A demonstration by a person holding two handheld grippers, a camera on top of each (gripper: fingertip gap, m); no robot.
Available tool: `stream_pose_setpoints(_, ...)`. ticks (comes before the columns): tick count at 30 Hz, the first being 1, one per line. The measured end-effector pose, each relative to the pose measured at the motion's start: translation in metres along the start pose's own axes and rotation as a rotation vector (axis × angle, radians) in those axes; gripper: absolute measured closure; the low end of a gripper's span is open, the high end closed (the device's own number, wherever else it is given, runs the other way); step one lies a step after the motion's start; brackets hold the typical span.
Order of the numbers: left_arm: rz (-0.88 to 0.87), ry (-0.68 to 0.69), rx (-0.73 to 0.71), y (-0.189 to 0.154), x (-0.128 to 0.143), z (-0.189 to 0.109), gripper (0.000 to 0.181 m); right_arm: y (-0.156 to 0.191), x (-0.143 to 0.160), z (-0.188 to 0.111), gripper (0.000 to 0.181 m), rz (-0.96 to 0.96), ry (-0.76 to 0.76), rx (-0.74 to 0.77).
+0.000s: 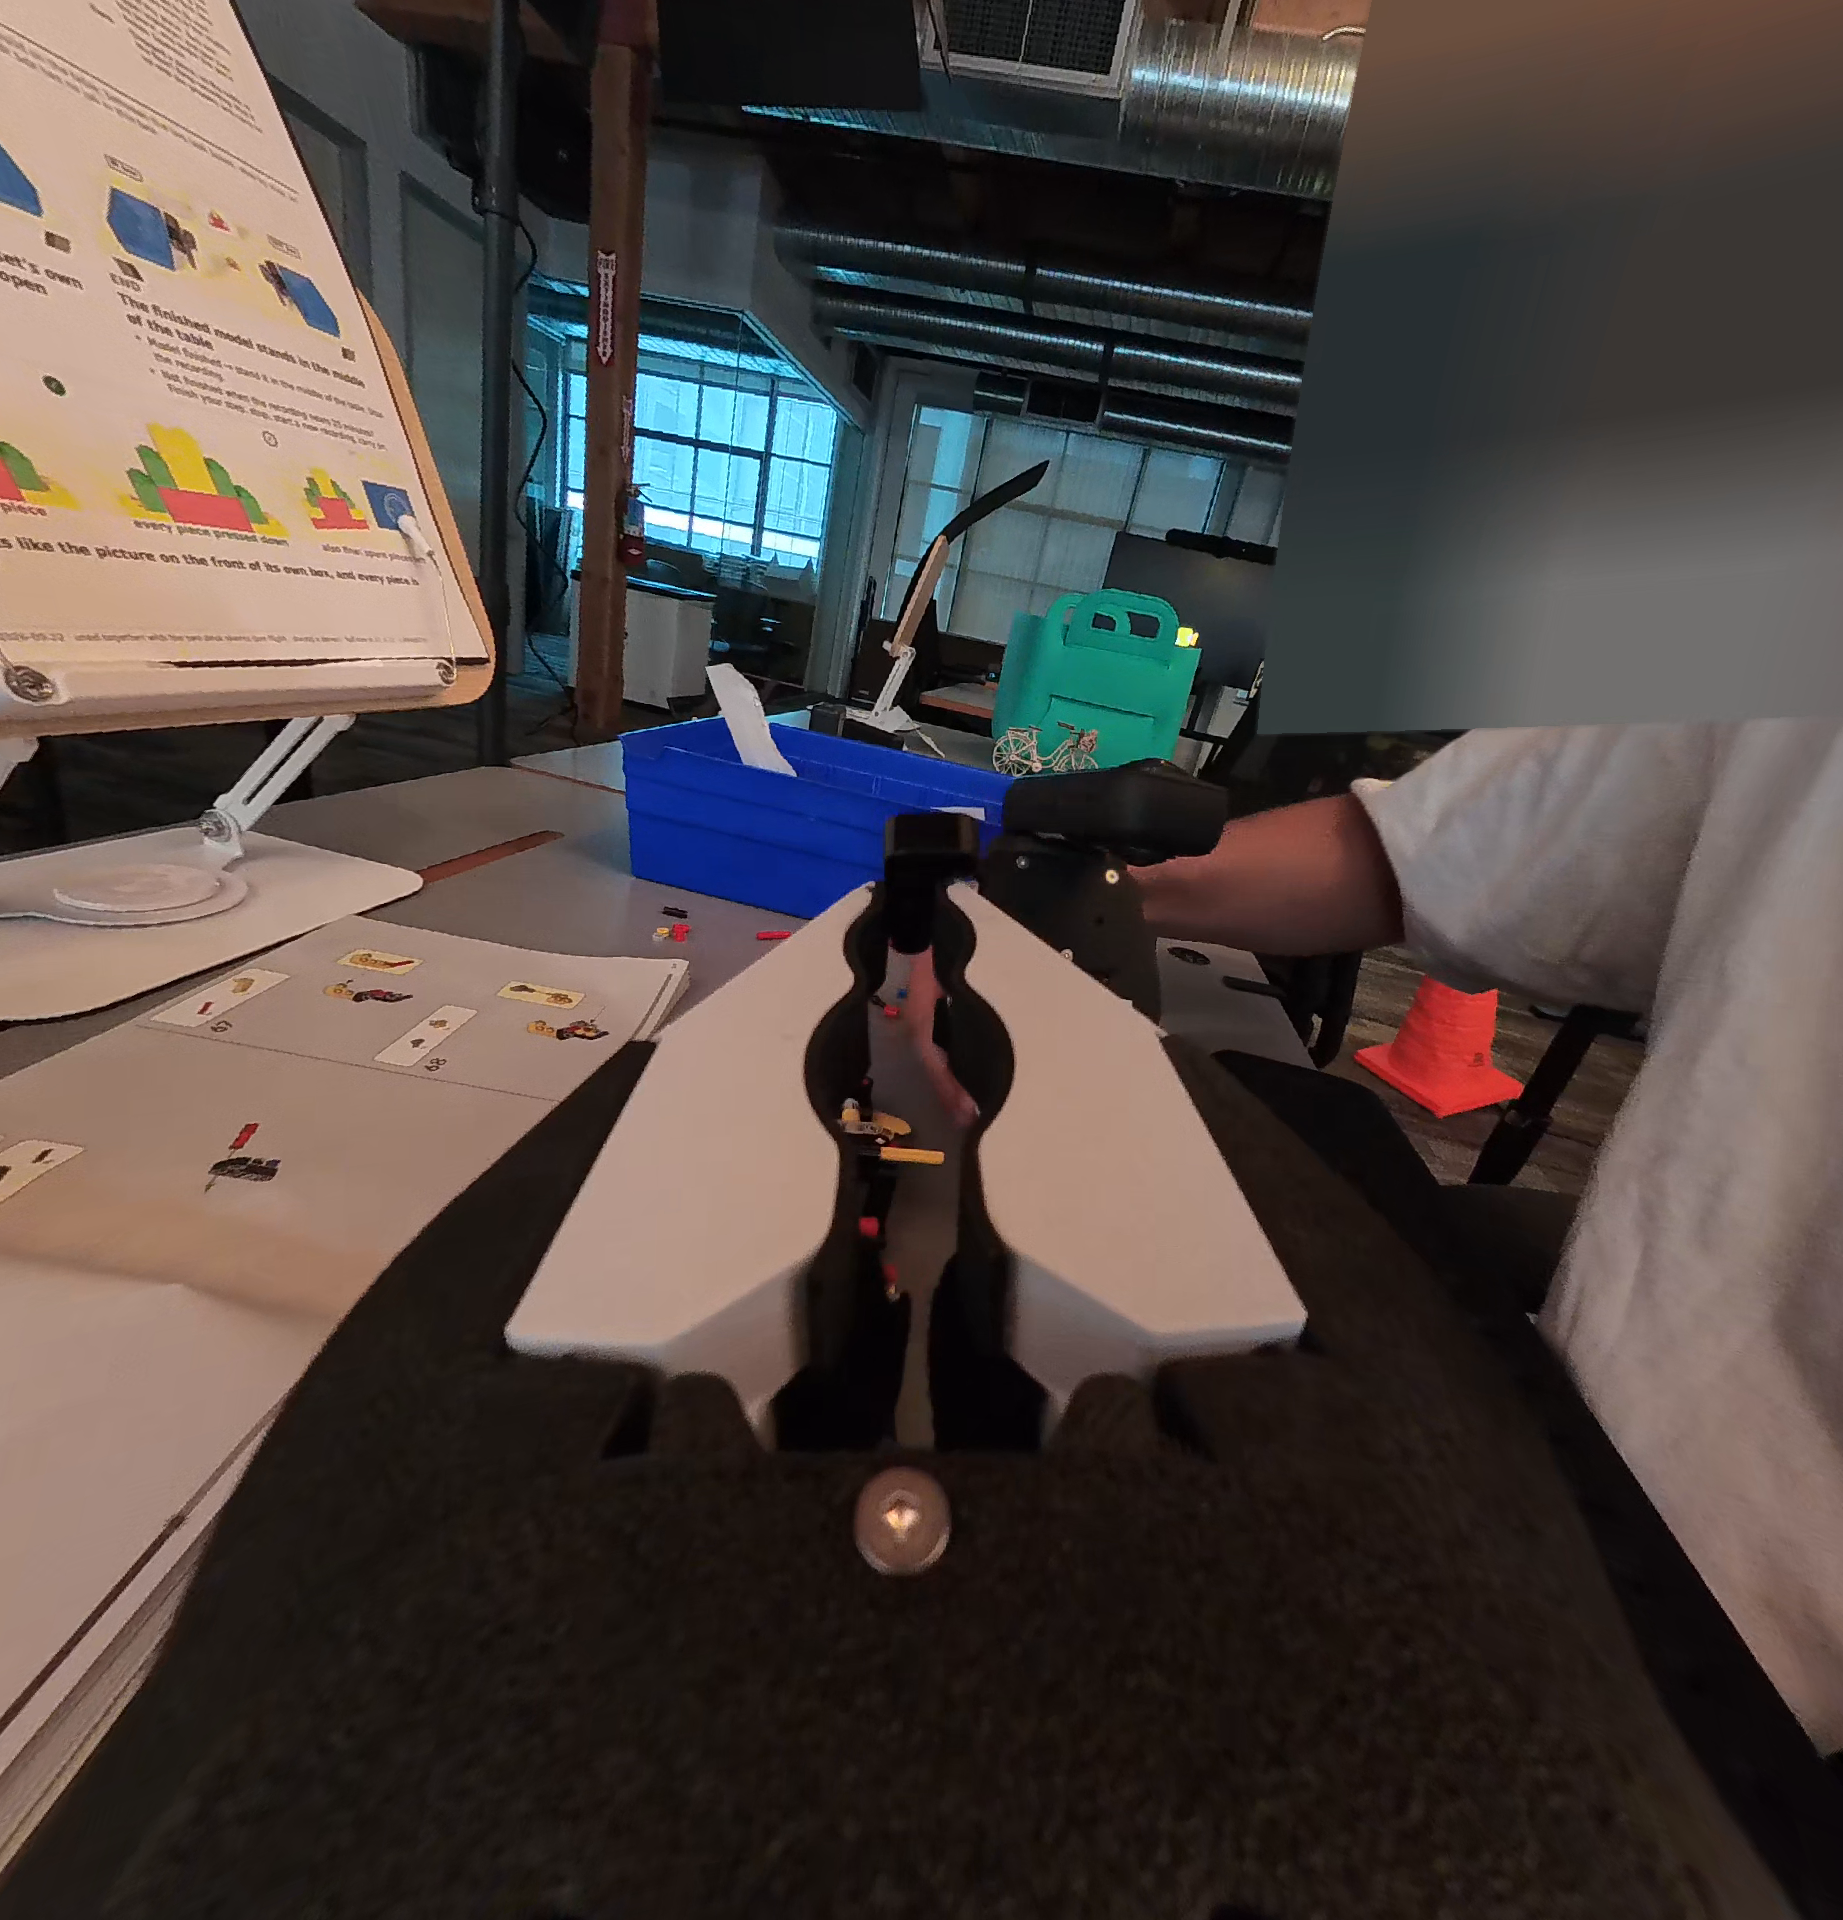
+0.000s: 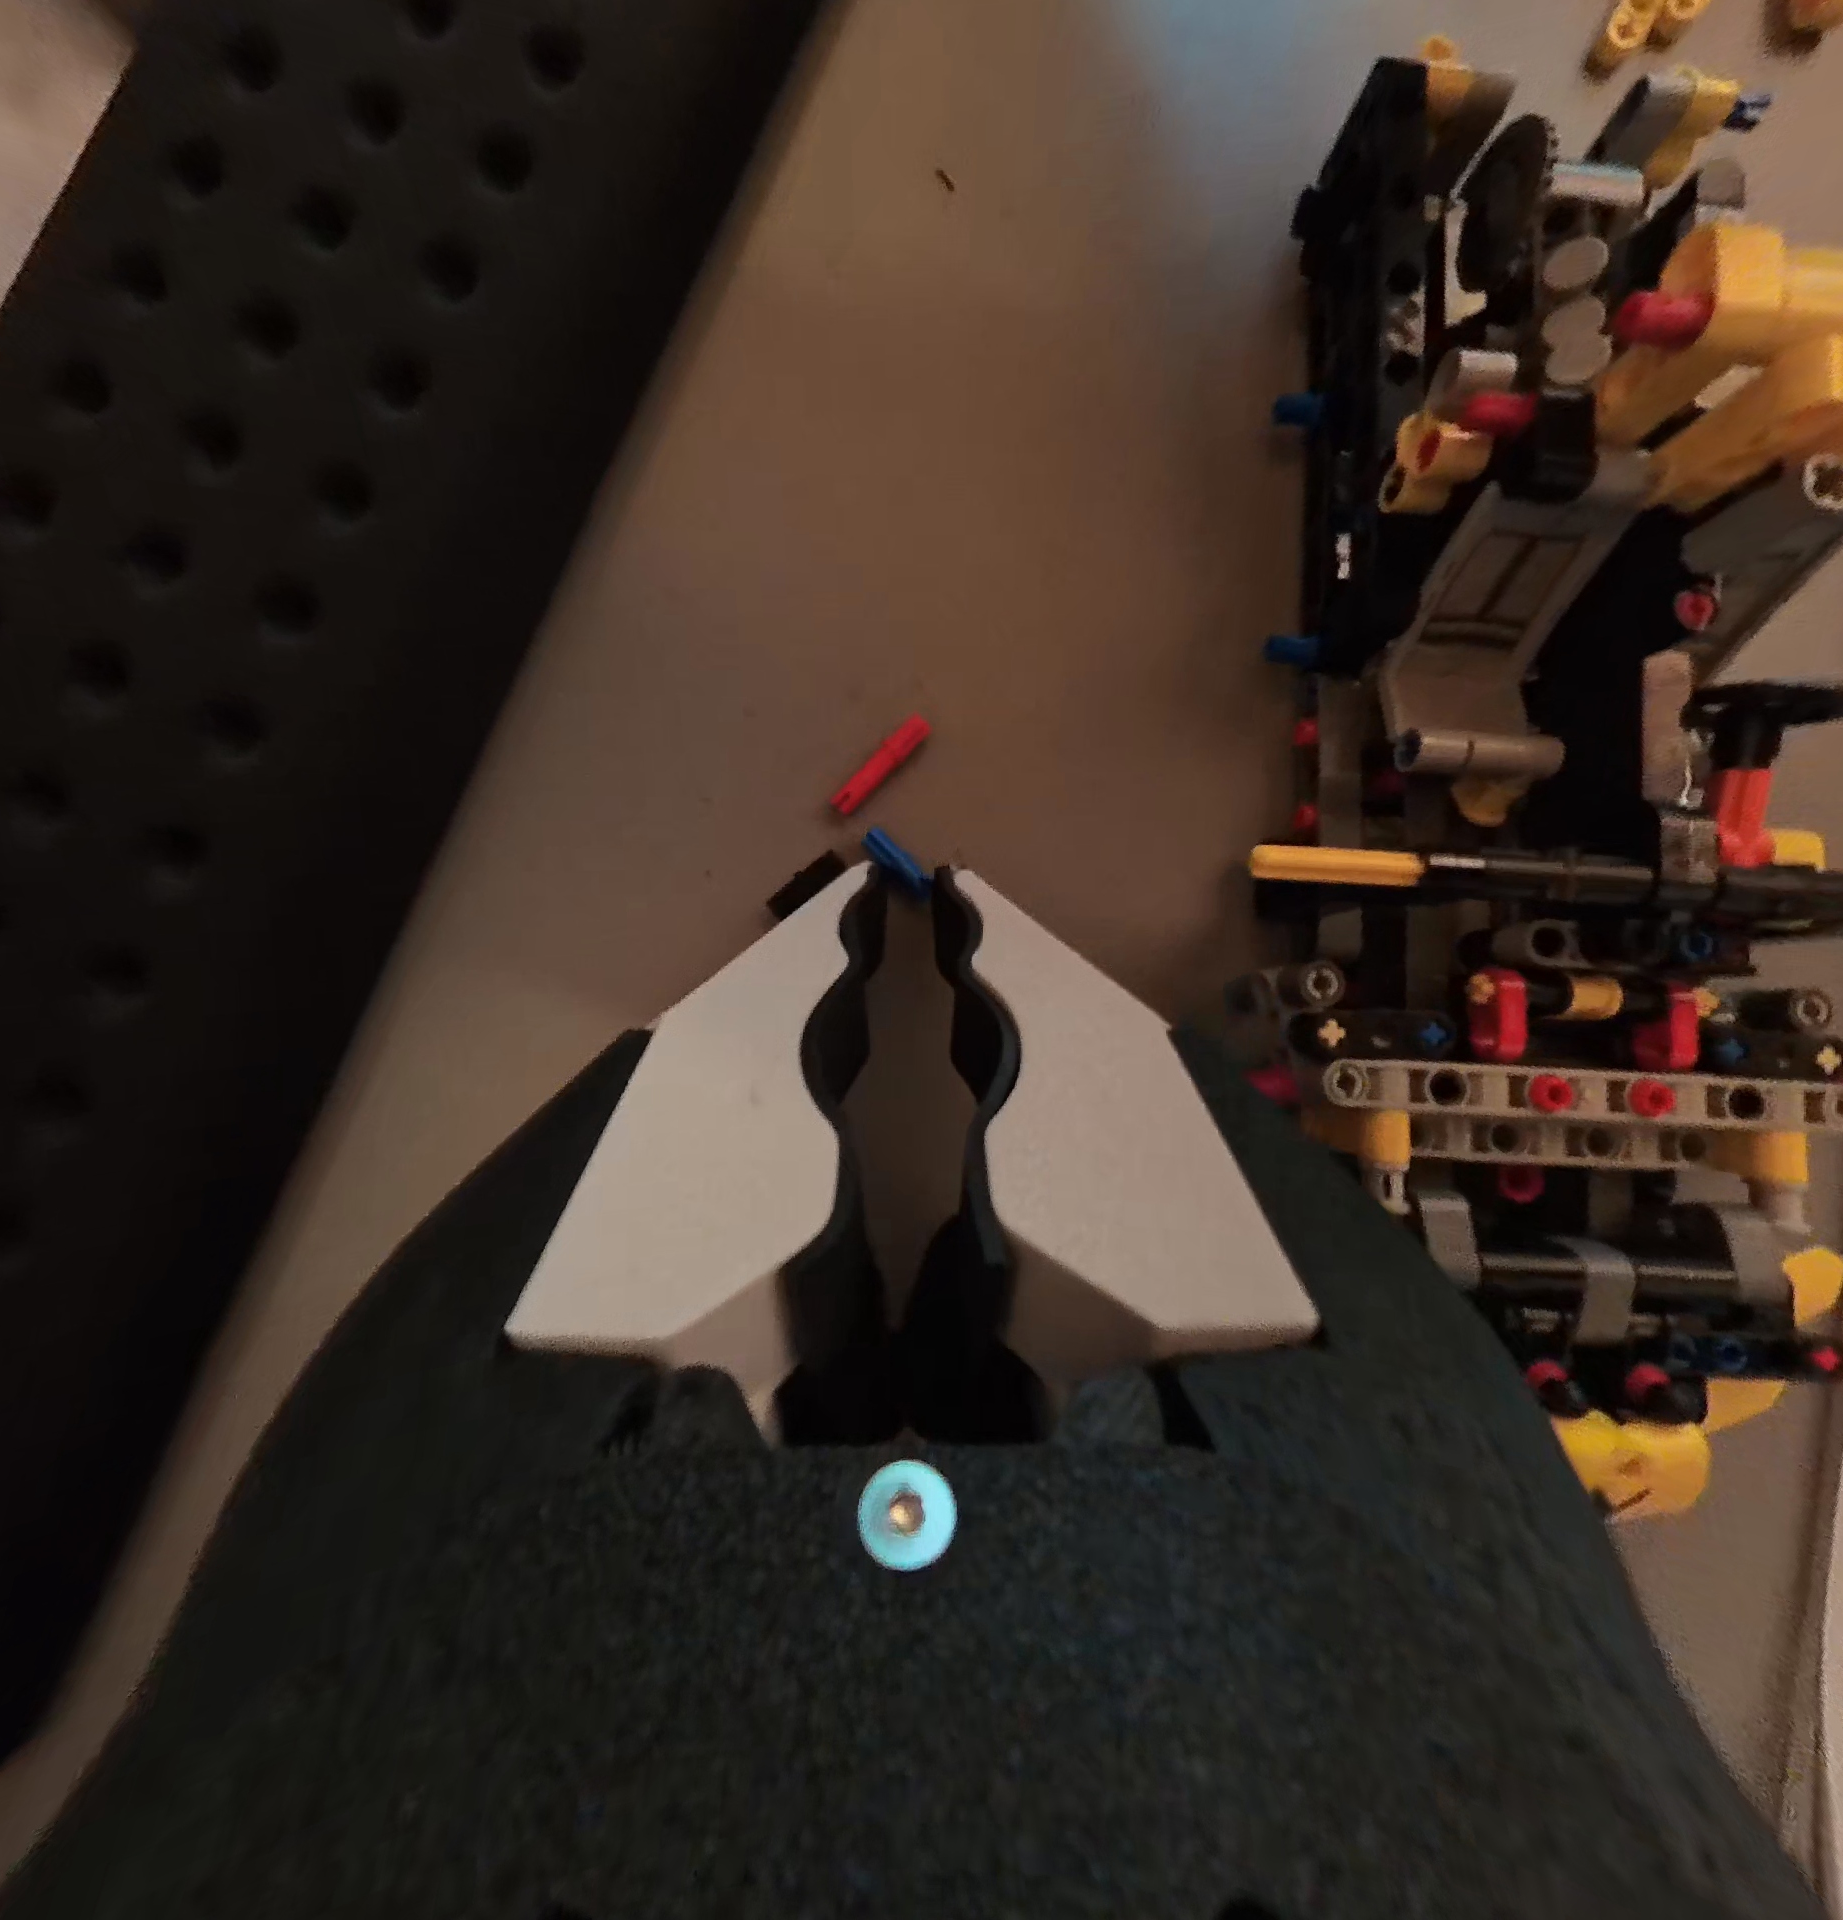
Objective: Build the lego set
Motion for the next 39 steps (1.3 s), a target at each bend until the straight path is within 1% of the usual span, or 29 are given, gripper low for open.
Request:
stream_pose_setpoints(3, 0.010, 0.003, 0.001, -0.001, 0.000, 0.001, 0.174, 0.002, 0.001, -0.001, 0.172, 0.033, -0.019, 0.046)
stream_pose_setpoints(5, 0.016, 0.004, 0.000, -0.002, -0.001, 0.001, 0.174, 0.003, 0.002, -0.001, 0.166, 0.027, -0.037, 0.085)
stream_pose_setpoints(7, 0.019, 0.004, 0.001, -0.003, -0.001, 0.001, 0.174, 0.006, 0.002, -0.002, 0.166, 0.011, -0.040, 0.106)
stream_pose_setpoints(9, 0.024, 0.008, 0.003, -0.004, 0.000, 0.002, 0.174, 0.008, 0.002, -0.001, 0.171, -0.010, -0.033, 0.096)
stream_pose_setpoints(15, 0.044, 0.024, 0.003, -0.006, 0.002, 0.003, 0.174, 0.006, -0.002, 0.001, 0.170, -0.092, 0.000, 0.071)
stream_pose_setpoints(19, 0.049, 0.028, 0.002, -0.006, 0.002, 0.003, 0.174, 0.009, -0.002, 0.002, 0.176, -0.107, 0.007, 0.026)
stream_pose_setpoints(23, 0.048, 0.029, 0.005, -0.007, 0.003, 0.004, 0.174, 0.011, -0.003, 0.003, 0.177, -0.157, -0.003, 0.051)
stream_pose_setpoints(25, 0.045, 0.029, 0.009, -0.007, 0.003, 0.004, 0.174, 0.011, -0.003, 0.003, 0.177, -0.142, 0.000, 0.055)
stream_pose_setpoints(30, 0.053, 0.033, 0.018, -0.010, 0.003, 0.006, 0.174, 0.013, -0.002, 0.003, 0.176, -0.032, 0.024, -0.002)
stream_pose_setpoints(39, 0.058, 0.029, 0.019, -0.012, 0.001, 0.006, 0.174, 0.014, -0.005, 0.005, 0.175, -0.046, -0.011, 0.033)
Point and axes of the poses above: each gripper's, where its closed fingertips meet, z out along the fingers, x out of its underside, y = z × x across the jaws, the point moved 4 cm from there along -z, back along the fingers, and after that the axes turned 11 degrees about z, right-handed, at the moved point
